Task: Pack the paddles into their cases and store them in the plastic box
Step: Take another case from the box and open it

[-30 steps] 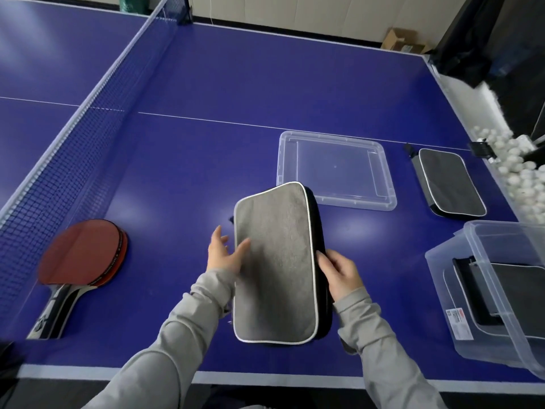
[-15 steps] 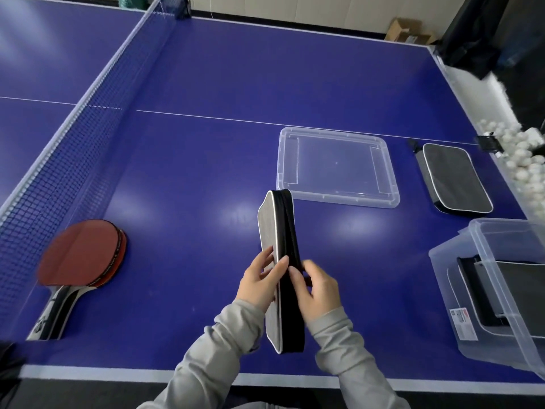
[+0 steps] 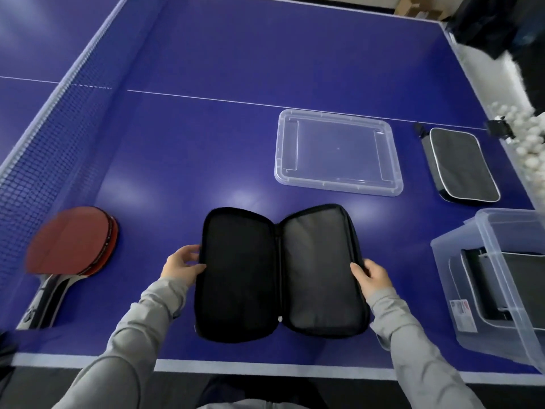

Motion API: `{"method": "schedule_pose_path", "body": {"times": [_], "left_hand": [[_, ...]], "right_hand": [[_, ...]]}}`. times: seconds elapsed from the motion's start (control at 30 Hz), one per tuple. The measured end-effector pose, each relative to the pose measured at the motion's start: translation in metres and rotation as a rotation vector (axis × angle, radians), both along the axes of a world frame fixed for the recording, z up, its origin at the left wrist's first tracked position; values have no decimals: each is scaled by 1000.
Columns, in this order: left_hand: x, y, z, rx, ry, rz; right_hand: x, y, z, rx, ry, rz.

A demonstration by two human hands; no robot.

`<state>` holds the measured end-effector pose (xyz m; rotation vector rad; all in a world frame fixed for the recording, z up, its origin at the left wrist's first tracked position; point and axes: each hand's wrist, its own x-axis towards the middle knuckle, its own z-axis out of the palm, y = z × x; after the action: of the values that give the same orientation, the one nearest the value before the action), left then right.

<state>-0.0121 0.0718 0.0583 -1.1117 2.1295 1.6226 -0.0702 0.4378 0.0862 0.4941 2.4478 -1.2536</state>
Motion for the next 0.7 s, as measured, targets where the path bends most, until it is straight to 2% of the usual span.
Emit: {"method": "schedule_pose_path", "body": {"times": [0.17,0.27,0.33,0.43,0.5,0.6,0.7], "left_hand": [[-1,2,-29,-230,-60,-41],[-3,8,-36,-288,-44,-52],[-3,16,-36,-410,22,-128],[6,42,-33,-743,84,-448],[11,65,-34,-792,53,-691],[16,83,-48,-776,-107,-905],[17,77,-58,-793,-191,-951]], "right_hand": [[-7,20,-38,152,-107,-62],[-7,21,-50,250,-163,-57],[-3,18,-52,334,-97,10],[9,2,-54,512,216,246],[16,-15,-56,581,310,501],[22,-33,-68,644,106,813],[23,-29,-82,674,27,879]]}}
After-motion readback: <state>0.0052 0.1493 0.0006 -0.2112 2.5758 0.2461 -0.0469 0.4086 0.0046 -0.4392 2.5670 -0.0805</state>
